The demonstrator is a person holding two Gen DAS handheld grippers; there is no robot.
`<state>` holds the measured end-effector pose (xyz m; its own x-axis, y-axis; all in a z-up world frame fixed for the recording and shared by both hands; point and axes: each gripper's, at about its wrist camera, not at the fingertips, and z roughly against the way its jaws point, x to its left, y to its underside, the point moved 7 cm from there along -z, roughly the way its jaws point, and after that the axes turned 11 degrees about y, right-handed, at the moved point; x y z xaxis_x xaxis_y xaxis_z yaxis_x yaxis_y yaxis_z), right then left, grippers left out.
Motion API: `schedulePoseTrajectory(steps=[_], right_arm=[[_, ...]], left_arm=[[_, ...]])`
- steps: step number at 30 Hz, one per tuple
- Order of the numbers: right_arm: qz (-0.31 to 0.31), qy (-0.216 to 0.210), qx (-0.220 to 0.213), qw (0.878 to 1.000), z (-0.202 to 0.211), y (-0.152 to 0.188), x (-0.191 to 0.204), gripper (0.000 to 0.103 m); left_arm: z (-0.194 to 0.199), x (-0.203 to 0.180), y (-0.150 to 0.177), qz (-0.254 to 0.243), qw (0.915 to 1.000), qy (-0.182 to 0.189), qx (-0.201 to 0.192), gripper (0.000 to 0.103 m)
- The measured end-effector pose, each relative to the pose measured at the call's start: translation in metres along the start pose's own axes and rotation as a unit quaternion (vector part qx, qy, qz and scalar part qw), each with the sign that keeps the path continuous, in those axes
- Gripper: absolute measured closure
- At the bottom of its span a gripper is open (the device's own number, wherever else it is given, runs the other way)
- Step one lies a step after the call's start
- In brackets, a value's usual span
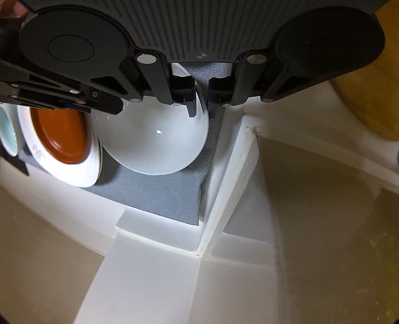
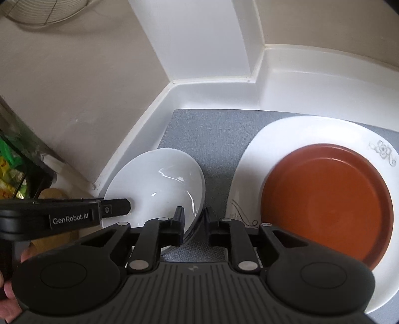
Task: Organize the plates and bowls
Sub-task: 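Close both grippers on the rim of the white bowl, then lift the white bowl with both grippers toward the light-blue bowl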
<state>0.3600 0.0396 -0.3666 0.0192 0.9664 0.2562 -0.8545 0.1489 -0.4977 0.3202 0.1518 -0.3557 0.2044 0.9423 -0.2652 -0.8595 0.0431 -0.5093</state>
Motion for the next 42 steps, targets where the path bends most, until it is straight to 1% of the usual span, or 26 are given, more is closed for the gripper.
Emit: schedulePoseTrajectory(steps=[3,5,7,9,13,16,18,20,24,27,31,36,40,42], right_arm=[[-0.015,0.003,-0.015,1.0,0.008,0.0,-0.007,0.088],[-0.038,0.0,-0.029,0.999,0.017,-0.002,-0.016,0.089],[-0.051,-0.006,-0.044,0.998,0.028,-0.005,-0.022,0.089],[-0.051,-0.002,-0.057,0.997,0.04,-0.007,-0.025,0.09],[-0.084,-0.015,-0.077,0.993,0.064,-0.013,-0.04,0.089],[-0.086,-0.004,-0.1,0.991,0.085,-0.019,-0.056,0.089],[-0.091,0.006,-0.115,0.989,0.098,-0.022,-0.072,0.089],[-0.098,0.023,-0.129,0.987,0.112,-0.024,-0.097,0.088],[-0.138,0.06,-0.142,0.978,0.133,-0.02,-0.163,0.088],[-0.16,0.092,-0.146,0.972,0.143,-0.019,-0.214,0.088],[-0.181,0.126,-0.144,0.965,0.149,-0.014,-0.265,0.088],[-0.208,0.144,-0.133,0.958,0.141,-0.006,-0.306,0.089],[-0.213,0.153,-0.116,0.958,0.125,-0.003,-0.315,0.089],[-0.211,0.161,-0.11,0.958,0.119,-0.002,-0.317,0.089]], left_arm=[[0.004,-0.01,0.001,0.005,0.9999,0.006,0.008,0.093],[0.013,-0.018,-0.004,-0.009,0.9999,0.012,0.001,0.093],[0.025,-0.029,-0.007,-0.025,0.9996,0.008,-0.01,0.093],[0.033,-0.039,-0.011,-0.035,0.9993,0.005,-0.01,0.093],[0.051,-0.057,-0.019,-0.041,0.999,0.014,-0.01,0.093],[0.056,-0.082,-0.028,-0.058,0.998,0.024,-0.013,0.093],[0.057,-0.105,-0.034,-0.077,0.9964,0.029,-0.02,0.093],[0.051,-0.137,-0.038,-0.104,0.9939,0.034,-0.017,0.093],[0.03,-0.203,-0.044,-0.133,0.9882,0.077,0.005,0.093],[0.005,-0.25,-0.042,-0.147,0.9836,0.101,0.029,0.093],[-0.025,-0.297,-0.04,-0.154,0.9783,0.124,0.062,0.093],[-0.066,-0.335,-0.036,-0.178,0.9711,0.128,0.096,0.093],[-0.09,-0.342,-0.03,-0.198,0.9674,0.104,0.119,0.093],[-0.099,-0.343,-0.026,-0.211,0.9639,0.097,0.13,0.093]])
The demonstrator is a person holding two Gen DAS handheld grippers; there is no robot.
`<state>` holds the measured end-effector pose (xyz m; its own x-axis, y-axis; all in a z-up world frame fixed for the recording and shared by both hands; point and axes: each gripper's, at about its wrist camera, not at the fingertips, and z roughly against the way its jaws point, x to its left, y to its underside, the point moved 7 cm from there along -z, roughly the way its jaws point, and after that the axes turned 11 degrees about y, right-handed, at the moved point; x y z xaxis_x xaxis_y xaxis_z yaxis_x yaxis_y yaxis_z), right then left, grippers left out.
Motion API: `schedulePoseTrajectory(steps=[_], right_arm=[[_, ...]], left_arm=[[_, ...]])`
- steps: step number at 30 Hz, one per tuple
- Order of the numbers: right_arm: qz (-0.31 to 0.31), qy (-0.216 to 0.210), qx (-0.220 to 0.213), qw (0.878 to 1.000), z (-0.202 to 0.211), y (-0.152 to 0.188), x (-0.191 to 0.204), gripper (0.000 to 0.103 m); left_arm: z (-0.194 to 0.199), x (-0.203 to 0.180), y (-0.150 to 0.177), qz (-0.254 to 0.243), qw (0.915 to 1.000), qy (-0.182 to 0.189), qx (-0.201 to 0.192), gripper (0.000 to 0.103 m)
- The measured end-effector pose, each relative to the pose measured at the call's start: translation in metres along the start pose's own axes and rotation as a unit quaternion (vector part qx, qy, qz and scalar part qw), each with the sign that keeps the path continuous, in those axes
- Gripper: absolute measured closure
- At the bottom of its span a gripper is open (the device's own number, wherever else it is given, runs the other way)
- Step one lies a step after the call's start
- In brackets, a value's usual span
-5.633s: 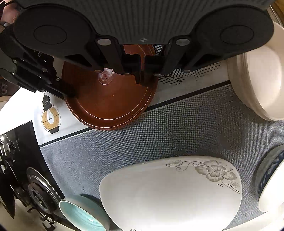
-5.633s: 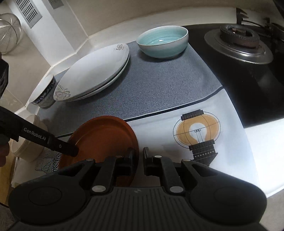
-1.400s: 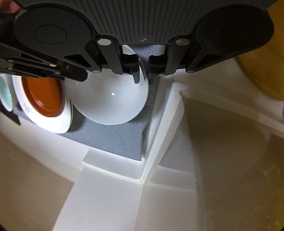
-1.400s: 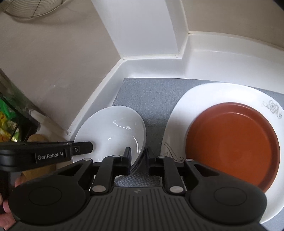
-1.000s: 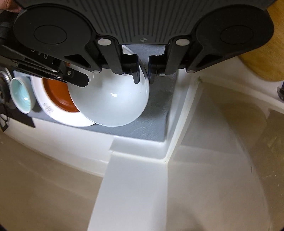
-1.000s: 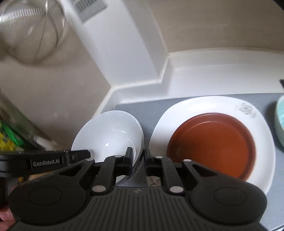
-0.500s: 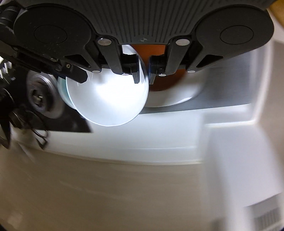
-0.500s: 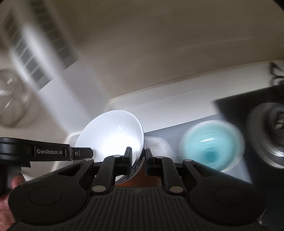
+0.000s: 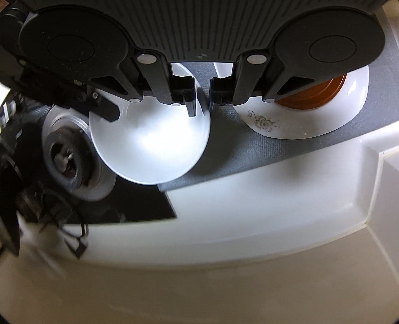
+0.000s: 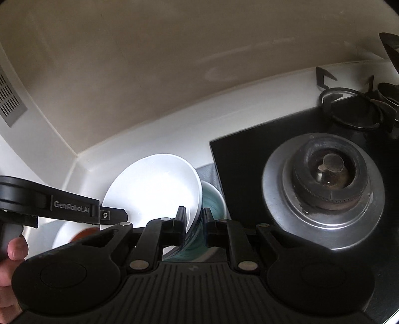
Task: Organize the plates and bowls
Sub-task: 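Lift the white bowl with both grippers toward the light-blue bowl, then lower the white bowl into the light-blue bowl and grip both bowls together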
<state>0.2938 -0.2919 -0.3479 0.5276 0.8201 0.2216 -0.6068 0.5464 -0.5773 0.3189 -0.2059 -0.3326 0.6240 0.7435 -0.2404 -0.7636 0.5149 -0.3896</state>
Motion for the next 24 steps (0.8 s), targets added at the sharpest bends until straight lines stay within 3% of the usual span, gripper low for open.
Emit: schedulePoseTrajectory(steps=[5,16,19,21,24], right_arm=[[-0.016,0.008,0.017,1.0,-0.013,0.005,-0.007,0.09],[0.068,0.085,-0.019,0.994,-0.008,0.015,0.015,0.09],[0.028,0.06,-0.024,0.997,-0.006,0.013,0.01,0.087],[-0.018,0.024,-0.02,0.999,-0.005,0.013,0.0,0.077],[-0.05,-0.007,-0.015,0.999,-0.005,0.013,-0.011,0.077]], left_arm=[[-0.011,0.002,0.002,-0.007,0.9999,-0.005,0.014,0.093],[-0.033,-0.001,0.005,-0.027,0.9989,-0.025,0.03,0.088],[-0.038,0.003,0.006,-0.02,0.999,-0.021,0.033,0.086],[-0.037,0.003,0.006,-0.021,0.9991,-0.015,0.034,0.086],[-0.038,0.003,0.005,-0.022,0.999,-0.015,0.035,0.086]])
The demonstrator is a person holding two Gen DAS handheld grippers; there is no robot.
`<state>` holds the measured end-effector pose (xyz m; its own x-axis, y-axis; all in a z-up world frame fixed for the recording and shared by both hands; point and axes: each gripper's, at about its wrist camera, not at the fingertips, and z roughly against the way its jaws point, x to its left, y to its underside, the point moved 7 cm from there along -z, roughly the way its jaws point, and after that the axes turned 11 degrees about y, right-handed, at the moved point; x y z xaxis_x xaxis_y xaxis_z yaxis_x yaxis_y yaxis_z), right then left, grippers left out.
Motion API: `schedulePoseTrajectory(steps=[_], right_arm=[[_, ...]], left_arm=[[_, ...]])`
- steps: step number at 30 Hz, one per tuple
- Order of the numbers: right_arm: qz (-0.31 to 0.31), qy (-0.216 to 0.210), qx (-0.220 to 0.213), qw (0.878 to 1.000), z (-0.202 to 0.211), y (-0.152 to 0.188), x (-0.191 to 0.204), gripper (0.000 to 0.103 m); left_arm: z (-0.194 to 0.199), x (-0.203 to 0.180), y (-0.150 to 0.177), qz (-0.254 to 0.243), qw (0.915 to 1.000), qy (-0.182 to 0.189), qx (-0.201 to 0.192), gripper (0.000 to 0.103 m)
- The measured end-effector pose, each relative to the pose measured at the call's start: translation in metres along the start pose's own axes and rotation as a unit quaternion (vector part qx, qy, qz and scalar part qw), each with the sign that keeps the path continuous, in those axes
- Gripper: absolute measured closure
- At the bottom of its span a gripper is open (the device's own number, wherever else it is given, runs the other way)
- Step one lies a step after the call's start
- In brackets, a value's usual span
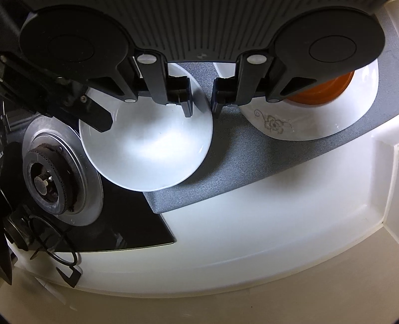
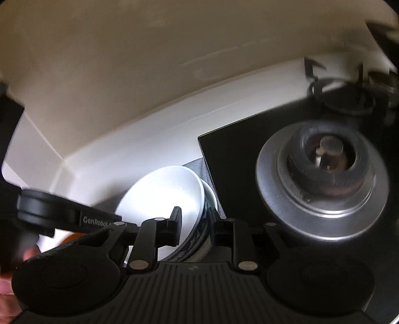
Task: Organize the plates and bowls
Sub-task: 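Lower the white bowl into the light-blue bowl and grip both bowls together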
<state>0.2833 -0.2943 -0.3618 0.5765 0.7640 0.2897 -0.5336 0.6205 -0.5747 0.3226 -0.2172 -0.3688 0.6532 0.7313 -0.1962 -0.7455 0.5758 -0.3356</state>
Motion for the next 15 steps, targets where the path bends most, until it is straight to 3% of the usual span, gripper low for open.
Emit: schedulePoseTrajectory(steps=[4,7,10,12,14,15], right_arm=[[-0.024,-0.017,0.002,1.0,0.001,-0.005,-0.012,0.077],[-0.1,-0.059,0.039,0.992,-0.002,-0.004,-0.024,0.076],[-0.104,-0.043,0.038,0.993,-0.003,-0.002,-0.031,0.076],[-0.105,-0.035,0.054,0.992,-0.012,0.004,-0.032,0.072],[-0.123,-0.055,0.08,0.988,-0.024,0.012,-0.031,0.07],[-0.135,-0.064,0.089,0.985,-0.027,0.015,-0.03,0.061]], left_arm=[[-0.003,0.001,-0.001,0.01,0.9999,0.011,0.003,0.084],[-0.007,0.003,-0.001,0.013,0.9997,0.017,0.012,0.084],[-0.011,0.004,-0.001,0.017,0.9995,0.021,0.017,0.083],[-0.014,0.004,0.0,0.022,0.9993,0.022,0.02,0.082],[-0.017,0.002,0.001,0.014,0.9996,0.015,0.02,0.08],[-0.018,0.0,0.001,0.004,0.9998,0.009,0.019,0.079]])
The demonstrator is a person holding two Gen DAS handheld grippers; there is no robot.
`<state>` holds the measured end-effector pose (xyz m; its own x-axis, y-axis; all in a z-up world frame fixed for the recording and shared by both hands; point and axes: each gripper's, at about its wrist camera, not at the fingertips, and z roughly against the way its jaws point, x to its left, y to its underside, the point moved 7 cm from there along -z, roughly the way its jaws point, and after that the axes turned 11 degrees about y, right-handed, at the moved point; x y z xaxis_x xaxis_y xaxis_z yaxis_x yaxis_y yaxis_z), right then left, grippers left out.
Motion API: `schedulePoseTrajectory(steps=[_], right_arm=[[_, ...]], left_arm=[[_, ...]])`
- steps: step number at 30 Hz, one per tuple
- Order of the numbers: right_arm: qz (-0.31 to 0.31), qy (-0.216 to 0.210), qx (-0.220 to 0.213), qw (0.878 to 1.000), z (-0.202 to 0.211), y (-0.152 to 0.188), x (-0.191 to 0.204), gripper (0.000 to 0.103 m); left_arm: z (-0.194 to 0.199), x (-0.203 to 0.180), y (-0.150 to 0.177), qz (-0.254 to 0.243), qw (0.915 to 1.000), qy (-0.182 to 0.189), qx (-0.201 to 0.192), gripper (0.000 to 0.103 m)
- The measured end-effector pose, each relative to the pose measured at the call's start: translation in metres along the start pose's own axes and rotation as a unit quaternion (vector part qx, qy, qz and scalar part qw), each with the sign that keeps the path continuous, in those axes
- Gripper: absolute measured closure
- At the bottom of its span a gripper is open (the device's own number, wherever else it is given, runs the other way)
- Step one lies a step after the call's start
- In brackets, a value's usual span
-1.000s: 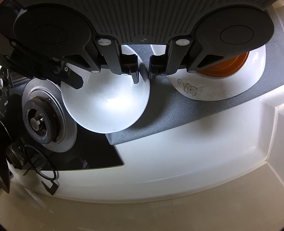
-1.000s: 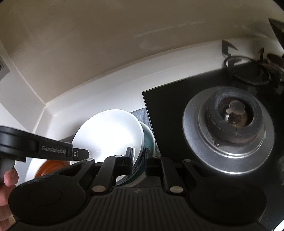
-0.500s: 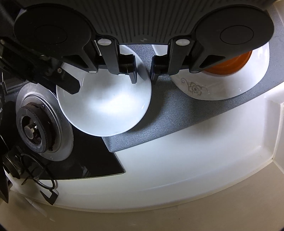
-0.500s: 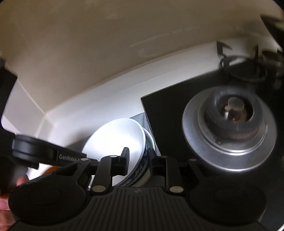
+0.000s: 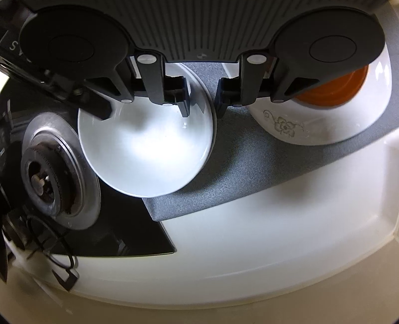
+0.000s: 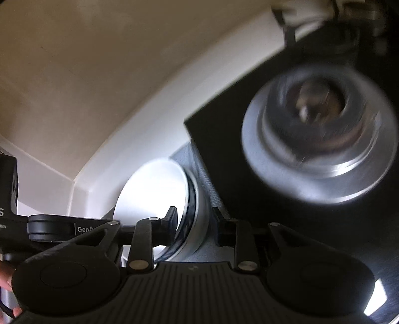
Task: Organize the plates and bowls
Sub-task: 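Lower the white bowl into the light-blue bowl and grip both bowls together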
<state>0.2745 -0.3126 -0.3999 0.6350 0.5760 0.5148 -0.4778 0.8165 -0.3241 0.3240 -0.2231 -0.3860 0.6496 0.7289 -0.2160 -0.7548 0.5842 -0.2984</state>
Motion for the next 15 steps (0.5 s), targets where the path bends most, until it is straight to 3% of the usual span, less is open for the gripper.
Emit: schedulePoseTrajectory(steps=[2,3,6,8,13,15], right_arm=[[0.003,0.0,-0.003,1.0,-0.001,0.003,0.001,0.062],[0.018,0.008,-0.002,1.0,0.001,0.006,0.002,0.068],[0.037,0.023,0.008,0.999,0.014,0.02,0.0,0.069],[0.031,0.017,0.009,0.999,0.025,0.03,-0.008,0.068],[0.006,-0.018,0.008,1.0,0.03,0.042,-0.023,0.062],[-0.004,-0.018,0.011,1.0,0.023,0.043,-0.021,0.053]], left_arm=[[0.001,-0.003,0.002,-0.014,0.9999,-0.005,-0.001,0.079],[0.002,-0.002,0.004,-0.011,0.9999,-0.001,0.001,0.08],[0.009,-0.006,0.021,-0.001,0.9998,0.019,0.009,0.08],[0.009,-0.014,0.038,-0.023,0.9994,0.022,0.016,0.079],[0.007,-0.026,0.051,-0.05,0.9987,0.011,-0.005,0.075],[0.004,-0.027,0.051,-0.044,0.999,0.009,-0.004,0.073]])
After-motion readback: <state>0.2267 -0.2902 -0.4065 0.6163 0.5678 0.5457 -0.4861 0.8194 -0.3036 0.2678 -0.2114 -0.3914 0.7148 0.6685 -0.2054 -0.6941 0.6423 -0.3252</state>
